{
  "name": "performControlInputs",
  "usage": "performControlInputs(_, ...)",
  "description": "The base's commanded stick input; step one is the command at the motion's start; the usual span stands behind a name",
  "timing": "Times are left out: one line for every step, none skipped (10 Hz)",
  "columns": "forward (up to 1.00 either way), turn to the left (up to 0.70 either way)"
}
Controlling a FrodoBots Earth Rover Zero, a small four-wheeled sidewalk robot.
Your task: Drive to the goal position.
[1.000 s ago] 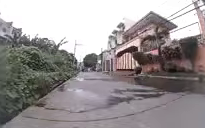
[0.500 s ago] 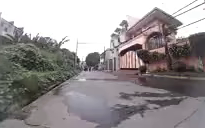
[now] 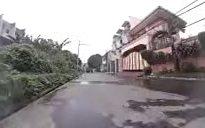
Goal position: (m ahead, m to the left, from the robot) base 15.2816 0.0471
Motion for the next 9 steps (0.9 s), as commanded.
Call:
performControlInputs(1.00, 0.00)
performControlInputs(1.00, 0.00)
performControlInputs(1.00, 0.00)
performControlInputs(1.00, 0.00)
performControlInputs(1.00, 0.00)
performControlInputs(1.00, 0.00)
performControlInputs(1.00, 0.00)
performControlInputs(1.00, 0.00)
performControlInputs(1.00, 0.00)
